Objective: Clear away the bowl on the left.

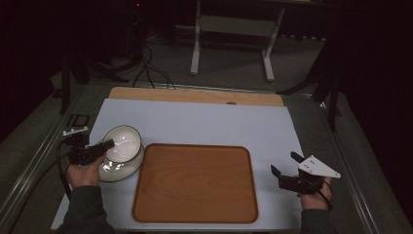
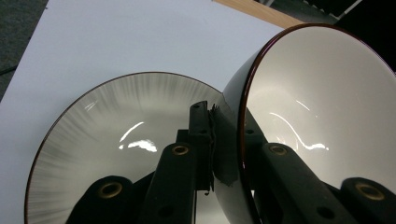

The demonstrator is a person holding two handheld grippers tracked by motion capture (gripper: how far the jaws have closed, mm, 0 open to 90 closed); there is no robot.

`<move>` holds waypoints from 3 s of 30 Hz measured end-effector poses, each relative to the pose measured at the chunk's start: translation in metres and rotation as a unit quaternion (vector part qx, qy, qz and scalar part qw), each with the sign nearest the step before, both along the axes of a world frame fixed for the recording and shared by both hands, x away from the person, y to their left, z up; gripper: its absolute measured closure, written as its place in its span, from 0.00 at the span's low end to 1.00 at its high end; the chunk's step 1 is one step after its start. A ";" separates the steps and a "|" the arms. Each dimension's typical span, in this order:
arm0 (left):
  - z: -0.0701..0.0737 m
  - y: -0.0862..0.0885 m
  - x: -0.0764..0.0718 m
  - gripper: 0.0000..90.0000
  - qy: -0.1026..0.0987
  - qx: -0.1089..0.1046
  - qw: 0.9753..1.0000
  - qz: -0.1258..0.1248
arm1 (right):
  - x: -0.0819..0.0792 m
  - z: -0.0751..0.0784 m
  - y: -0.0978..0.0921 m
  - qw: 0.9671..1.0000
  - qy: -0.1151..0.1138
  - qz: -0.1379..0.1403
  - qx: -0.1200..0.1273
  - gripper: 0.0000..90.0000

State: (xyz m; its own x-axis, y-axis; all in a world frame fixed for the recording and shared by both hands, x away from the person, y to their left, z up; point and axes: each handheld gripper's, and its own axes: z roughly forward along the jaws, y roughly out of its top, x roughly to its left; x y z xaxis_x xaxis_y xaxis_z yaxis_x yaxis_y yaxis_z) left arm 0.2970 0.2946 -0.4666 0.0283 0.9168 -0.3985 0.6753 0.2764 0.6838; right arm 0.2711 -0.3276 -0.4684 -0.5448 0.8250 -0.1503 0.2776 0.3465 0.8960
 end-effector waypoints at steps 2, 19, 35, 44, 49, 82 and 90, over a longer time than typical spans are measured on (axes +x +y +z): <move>0.001 -0.001 0.000 0.91 -0.002 -0.001 1.000 -0.001 | 0.000 0.000 0.000 1.000 0.000 0.000 0.000 0.15; 0.005 -0.020 0.003 0.91 -0.008 0.004 1.000 -0.026 | 0.000 0.000 0.000 1.000 0.001 0.000 -0.001 0.15; 0.006 -0.033 0.005 0.91 -0.009 0.009 0.999 -0.043 | 0.000 0.000 0.000 1.000 0.001 0.000 -0.001 0.15; 0.006 -0.041 0.007 0.91 -0.008 0.013 0.998 -0.053 | 0.000 0.000 0.000 1.000 0.001 0.000 -0.002 0.15; 0.006 -0.044 0.007 0.91 -0.008 0.015 0.998 -0.057 | 0.000 0.000 0.000 1.000 0.001 0.000 -0.001 0.15; 0.006 -0.070 0.010 0.91 -0.007 0.036 0.996 -0.081 | 0.000 0.000 0.000 1.000 0.000 -0.001 0.000 0.15; 0.004 -0.077 0.011 0.91 -0.006 0.040 0.995 -0.092 | 0.000 0.000 0.000 1.000 0.000 -0.001 0.000 0.15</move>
State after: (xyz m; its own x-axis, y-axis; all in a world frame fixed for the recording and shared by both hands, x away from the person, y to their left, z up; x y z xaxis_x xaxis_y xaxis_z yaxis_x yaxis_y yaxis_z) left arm 0.3082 0.2177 -0.4622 0.2034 0.9246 -0.3221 0.7008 0.0922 0.7074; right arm 0.2711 -0.3279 -0.4685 -0.5431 0.8260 -0.1505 0.2775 0.3458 0.8963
